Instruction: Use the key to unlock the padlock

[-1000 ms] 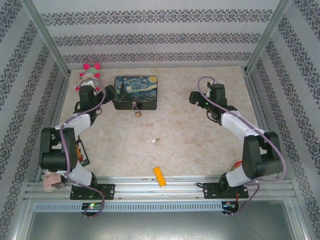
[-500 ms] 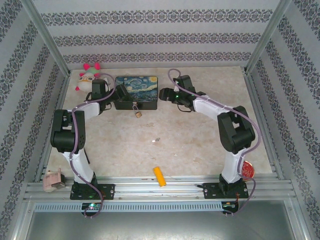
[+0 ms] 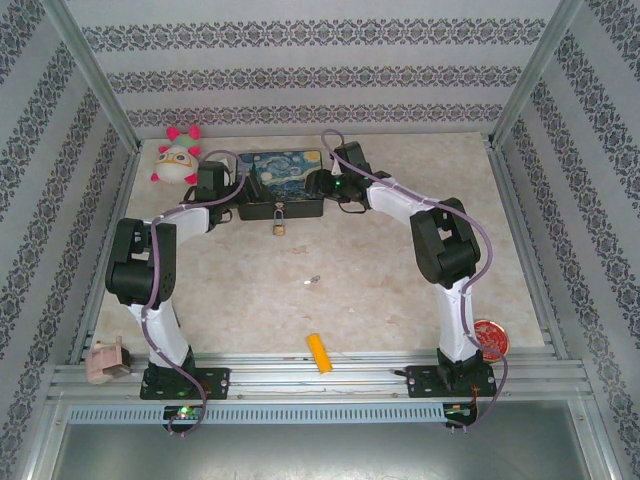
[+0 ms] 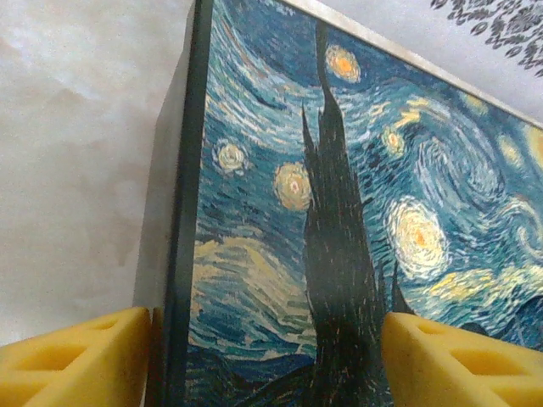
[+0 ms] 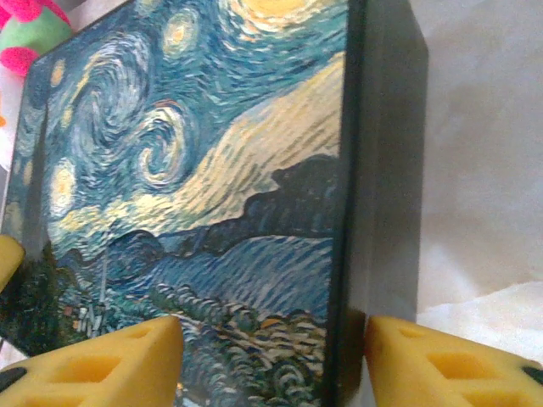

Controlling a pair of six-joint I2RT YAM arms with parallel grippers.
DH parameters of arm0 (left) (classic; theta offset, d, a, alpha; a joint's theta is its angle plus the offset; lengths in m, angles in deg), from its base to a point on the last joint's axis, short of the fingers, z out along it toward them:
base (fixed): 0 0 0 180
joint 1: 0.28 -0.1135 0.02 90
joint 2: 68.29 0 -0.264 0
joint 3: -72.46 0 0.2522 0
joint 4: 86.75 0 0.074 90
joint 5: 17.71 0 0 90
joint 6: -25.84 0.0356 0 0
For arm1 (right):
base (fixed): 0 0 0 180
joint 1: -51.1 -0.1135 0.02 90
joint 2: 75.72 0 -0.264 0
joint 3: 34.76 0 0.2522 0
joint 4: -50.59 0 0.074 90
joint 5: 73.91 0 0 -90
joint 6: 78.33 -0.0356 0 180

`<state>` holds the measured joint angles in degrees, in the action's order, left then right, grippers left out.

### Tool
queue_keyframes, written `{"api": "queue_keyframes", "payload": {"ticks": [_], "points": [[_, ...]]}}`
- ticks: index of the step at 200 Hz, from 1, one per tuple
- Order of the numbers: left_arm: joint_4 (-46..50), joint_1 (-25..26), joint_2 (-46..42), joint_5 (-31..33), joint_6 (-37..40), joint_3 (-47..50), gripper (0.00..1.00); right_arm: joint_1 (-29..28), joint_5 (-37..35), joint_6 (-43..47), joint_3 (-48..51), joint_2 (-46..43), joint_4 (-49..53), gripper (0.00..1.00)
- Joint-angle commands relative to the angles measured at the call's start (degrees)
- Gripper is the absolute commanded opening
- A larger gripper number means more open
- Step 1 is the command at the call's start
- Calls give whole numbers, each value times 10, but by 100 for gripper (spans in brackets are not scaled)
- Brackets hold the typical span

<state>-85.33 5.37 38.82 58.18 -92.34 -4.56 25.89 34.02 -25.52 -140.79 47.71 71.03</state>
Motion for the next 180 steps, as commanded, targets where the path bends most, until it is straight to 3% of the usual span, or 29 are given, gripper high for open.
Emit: {"api": "queue_keyframes", "payload": {"ticks": [1, 46, 115, 180], "points": [[10, 42, -11, -20, 11, 17, 66, -8, 39, -7, -17, 12, 5, 53], [10, 78, -26, 0, 8, 34, 54, -6, 46, 2, 12, -7, 2, 41], [11, 141, -78, 53, -17, 84, 46, 3, 47, -4, 132, -90, -23, 28], [14, 259, -152, 137, -83, 140, 41, 2, 22, -12, 298, -238, -12, 27]]}}
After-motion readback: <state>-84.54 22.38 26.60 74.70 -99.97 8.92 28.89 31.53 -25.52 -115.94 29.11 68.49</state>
